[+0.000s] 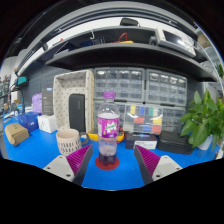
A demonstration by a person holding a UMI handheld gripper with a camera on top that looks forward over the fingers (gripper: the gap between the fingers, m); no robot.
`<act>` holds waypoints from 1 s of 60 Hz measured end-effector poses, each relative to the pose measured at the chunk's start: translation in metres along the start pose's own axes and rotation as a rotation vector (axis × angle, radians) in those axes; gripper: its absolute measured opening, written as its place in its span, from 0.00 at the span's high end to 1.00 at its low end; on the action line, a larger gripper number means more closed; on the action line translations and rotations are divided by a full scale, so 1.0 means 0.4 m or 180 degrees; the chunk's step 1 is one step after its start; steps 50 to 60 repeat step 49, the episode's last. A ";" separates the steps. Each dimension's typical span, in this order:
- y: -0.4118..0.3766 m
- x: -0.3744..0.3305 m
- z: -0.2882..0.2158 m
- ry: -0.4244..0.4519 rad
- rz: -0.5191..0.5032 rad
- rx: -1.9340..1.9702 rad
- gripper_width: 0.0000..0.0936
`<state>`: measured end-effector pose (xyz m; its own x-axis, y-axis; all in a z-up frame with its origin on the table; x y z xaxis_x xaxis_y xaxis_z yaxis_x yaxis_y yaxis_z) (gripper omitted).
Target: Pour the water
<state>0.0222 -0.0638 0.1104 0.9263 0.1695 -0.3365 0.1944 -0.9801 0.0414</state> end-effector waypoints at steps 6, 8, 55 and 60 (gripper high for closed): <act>0.011 -0.079 0.035 -0.0041 0.0153 0.0038 0.08; 0.013 -0.102 0.042 -0.0032 0.0181 0.0073 0.08; 0.090 -0.340 0.024 0.0177 0.0542 0.0494 0.10; 0.090 -0.340 0.024 0.0177 0.0542 0.0494 0.10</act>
Point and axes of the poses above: the point between the fingertips, and its own axes, seen from behind it with the camera up: y to the right, z down, x forward, the way the camera looks, the point moved 1 cm from there along -x, backward, against the way the camera looks, and after that the axes turned 8 degrees about -y, right-handed, at the moved point
